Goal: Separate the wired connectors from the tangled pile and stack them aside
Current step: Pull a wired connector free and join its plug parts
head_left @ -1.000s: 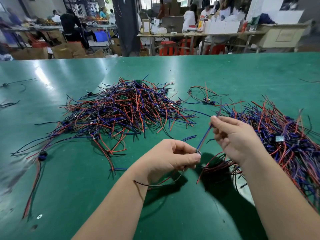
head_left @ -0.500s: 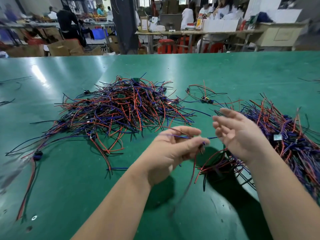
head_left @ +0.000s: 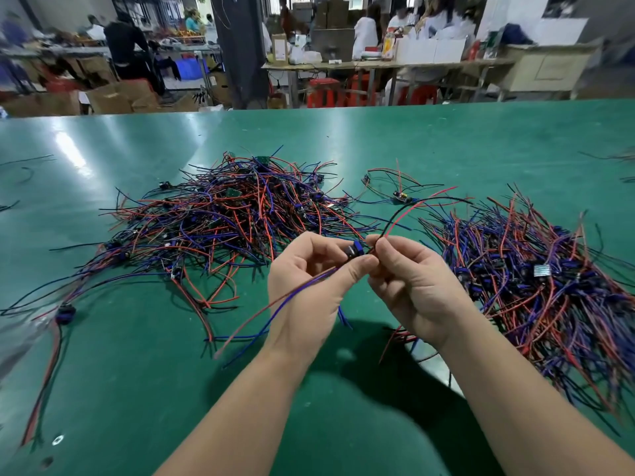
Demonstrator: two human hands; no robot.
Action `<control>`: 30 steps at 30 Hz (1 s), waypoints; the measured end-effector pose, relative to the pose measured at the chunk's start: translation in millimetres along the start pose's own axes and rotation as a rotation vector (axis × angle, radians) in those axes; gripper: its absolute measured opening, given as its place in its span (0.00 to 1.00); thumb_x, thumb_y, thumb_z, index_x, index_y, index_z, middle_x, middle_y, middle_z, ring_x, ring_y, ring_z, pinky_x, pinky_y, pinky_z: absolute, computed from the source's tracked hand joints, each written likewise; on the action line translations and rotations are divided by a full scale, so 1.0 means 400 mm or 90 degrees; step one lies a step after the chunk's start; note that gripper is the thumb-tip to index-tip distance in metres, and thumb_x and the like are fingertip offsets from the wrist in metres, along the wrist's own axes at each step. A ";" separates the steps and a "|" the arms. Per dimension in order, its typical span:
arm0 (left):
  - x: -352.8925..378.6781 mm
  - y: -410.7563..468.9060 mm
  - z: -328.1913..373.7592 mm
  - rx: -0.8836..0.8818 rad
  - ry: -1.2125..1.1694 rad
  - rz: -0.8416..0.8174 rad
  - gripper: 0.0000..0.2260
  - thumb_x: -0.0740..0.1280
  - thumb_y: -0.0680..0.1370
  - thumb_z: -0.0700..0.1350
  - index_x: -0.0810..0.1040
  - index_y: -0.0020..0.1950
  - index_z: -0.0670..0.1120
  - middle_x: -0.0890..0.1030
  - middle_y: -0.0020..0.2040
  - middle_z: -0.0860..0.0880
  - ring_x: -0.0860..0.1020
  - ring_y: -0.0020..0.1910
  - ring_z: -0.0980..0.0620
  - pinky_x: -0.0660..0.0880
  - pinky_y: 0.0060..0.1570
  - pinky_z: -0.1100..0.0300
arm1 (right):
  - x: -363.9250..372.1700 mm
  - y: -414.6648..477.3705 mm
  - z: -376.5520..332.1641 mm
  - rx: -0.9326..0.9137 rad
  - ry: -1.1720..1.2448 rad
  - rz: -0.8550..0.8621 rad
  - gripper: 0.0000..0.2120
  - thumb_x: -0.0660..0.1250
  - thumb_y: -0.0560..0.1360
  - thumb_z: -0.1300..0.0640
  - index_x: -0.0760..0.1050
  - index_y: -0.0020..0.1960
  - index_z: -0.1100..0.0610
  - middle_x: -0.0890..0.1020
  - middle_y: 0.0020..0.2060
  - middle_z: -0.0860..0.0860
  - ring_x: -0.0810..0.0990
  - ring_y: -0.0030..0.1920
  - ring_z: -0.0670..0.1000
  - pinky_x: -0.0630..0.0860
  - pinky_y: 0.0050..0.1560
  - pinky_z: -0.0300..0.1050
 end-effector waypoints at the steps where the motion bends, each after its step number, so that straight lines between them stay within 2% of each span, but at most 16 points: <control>1: 0.006 -0.002 0.000 0.008 0.024 -0.011 0.13 0.79 0.62 0.40 0.75 0.33 0.51 0.83 0.39 0.52 0.79 0.37 0.56 0.76 0.41 0.65 | 0.000 0.000 -0.005 -0.002 0.003 0.002 0.06 0.68 0.62 0.61 0.84 0.33 0.58 0.80 0.27 0.50 0.77 0.26 0.43 0.75 0.29 0.31; 4: 0.022 -0.007 0.007 0.051 0.101 -0.054 0.14 0.77 0.65 0.37 0.75 0.35 0.52 0.83 0.42 0.50 0.81 0.41 0.54 0.77 0.45 0.61 | -0.005 0.003 -0.025 -0.015 -0.020 -0.003 0.06 0.68 0.62 0.62 0.84 0.34 0.58 0.81 0.28 0.50 0.78 0.27 0.42 0.75 0.29 0.31; 7: 0.036 -0.006 0.007 0.047 0.086 -0.105 0.15 0.69 0.70 0.31 0.77 0.41 0.52 0.84 0.44 0.50 0.83 0.45 0.52 0.77 0.48 0.62 | -0.028 0.010 -0.050 -0.037 -0.092 0.022 0.04 0.69 0.62 0.61 0.84 0.34 0.58 0.82 0.29 0.50 0.78 0.27 0.43 0.75 0.30 0.31; 9: 0.032 -0.001 -0.016 -0.022 0.024 -0.089 0.12 0.66 0.73 0.31 0.76 0.47 0.49 0.84 0.44 0.49 0.84 0.45 0.51 0.78 0.45 0.63 | -0.042 0.014 -0.061 -0.047 -0.137 0.041 0.04 0.70 0.61 0.60 0.82 0.36 0.59 0.81 0.29 0.50 0.77 0.27 0.43 0.75 0.30 0.32; 11: 0.035 -0.009 -0.057 -0.153 -0.067 -0.068 0.06 0.67 0.77 0.37 0.76 0.51 0.47 0.84 0.43 0.48 0.84 0.42 0.49 0.79 0.38 0.60 | -0.046 0.016 -0.058 -0.042 -0.159 0.042 0.06 0.71 0.61 0.60 0.79 0.38 0.60 0.81 0.28 0.50 0.76 0.26 0.43 0.74 0.28 0.33; 12: 0.039 -0.016 -0.071 -0.208 -0.081 -0.064 0.05 0.69 0.76 0.43 0.77 0.50 0.46 0.85 0.42 0.47 0.84 0.40 0.49 0.79 0.36 0.59 | -0.044 0.016 -0.054 -0.037 -0.169 0.036 0.07 0.72 0.61 0.60 0.79 0.37 0.60 0.80 0.28 0.51 0.76 0.26 0.44 0.74 0.28 0.33; 14: 0.045 -0.027 -0.088 -0.241 -0.017 -0.080 0.14 0.73 0.67 0.50 0.80 0.46 0.43 0.85 0.39 0.46 0.83 0.36 0.50 0.80 0.35 0.58 | -0.034 0.015 -0.044 -0.032 -0.203 0.019 0.07 0.74 0.58 0.58 0.81 0.34 0.59 0.80 0.28 0.52 0.76 0.26 0.46 0.74 0.29 0.35; 16: 0.053 -0.035 -0.095 -0.253 0.025 -0.103 0.10 0.75 0.66 0.44 0.81 0.42 0.41 0.84 0.36 0.46 0.82 0.33 0.52 0.80 0.36 0.60 | -0.033 0.013 -0.040 -0.039 -0.258 0.026 0.07 0.74 0.57 0.58 0.81 0.33 0.59 0.80 0.27 0.52 0.74 0.26 0.47 0.71 0.29 0.38; 18: 0.059 -0.043 -0.107 -0.299 0.003 -0.132 0.02 0.73 0.70 0.37 0.81 0.39 0.42 0.84 0.34 0.45 0.82 0.31 0.52 0.79 0.32 0.63 | -0.041 0.013 -0.049 -0.047 -0.285 0.055 0.05 0.74 0.61 0.61 0.79 0.34 0.60 0.79 0.25 0.52 0.74 0.24 0.46 0.69 0.27 0.36; 20: 0.065 -0.058 -0.123 -0.376 -0.026 -0.185 0.03 0.70 0.73 0.34 0.81 0.40 0.41 0.84 0.35 0.43 0.83 0.32 0.50 0.78 0.31 0.63 | -0.070 0.014 -0.074 -0.049 -0.261 0.110 0.05 0.73 0.65 0.64 0.77 0.36 0.61 0.78 0.24 0.50 0.73 0.23 0.44 0.69 0.24 0.34; 23: 0.087 -0.099 -0.135 -0.465 -0.025 -0.345 0.03 0.70 0.74 0.35 0.81 0.47 0.37 0.85 0.40 0.41 0.84 0.36 0.48 0.79 0.33 0.62 | -0.153 0.004 -0.143 -0.075 -0.157 0.226 0.05 0.72 0.69 0.64 0.76 0.42 0.62 0.80 0.25 0.50 0.76 0.24 0.43 0.72 0.25 0.31; 26: 0.100 -0.143 -0.137 -0.507 -0.007 -0.478 0.03 0.71 0.74 0.38 0.84 0.46 0.42 0.85 0.42 0.42 0.84 0.38 0.49 0.79 0.36 0.63 | -0.238 -0.015 -0.199 -0.152 -0.006 0.316 0.03 0.70 0.72 0.64 0.75 0.44 0.62 0.80 0.30 0.52 0.79 0.28 0.43 0.74 0.29 0.31; 28: 0.104 -0.143 -0.139 -0.506 -0.003 -0.480 0.02 0.73 0.72 0.40 0.85 0.43 0.45 0.85 0.42 0.43 0.84 0.39 0.50 0.78 0.35 0.64 | -0.279 -0.021 -0.214 -0.203 0.072 0.363 0.04 0.67 0.75 0.65 0.73 0.43 0.60 0.79 0.34 0.54 0.80 0.30 0.44 0.74 0.31 0.32; 30: 0.090 -0.108 -0.147 -0.480 -0.014 -0.372 0.04 0.75 0.69 0.43 0.84 0.42 0.44 0.85 0.43 0.43 0.84 0.39 0.50 0.78 0.34 0.64 | -0.300 -0.025 -0.220 -0.240 0.081 0.402 0.05 0.64 0.78 0.65 0.72 0.43 0.58 0.77 0.36 0.54 0.80 0.30 0.45 0.74 0.33 0.34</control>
Point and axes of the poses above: each hand's wrist, its own y-axis towards the middle knuckle, its own x-axis out of the palm, z = x × y, the point moved 9 cm from there along y, towards the middle knuckle
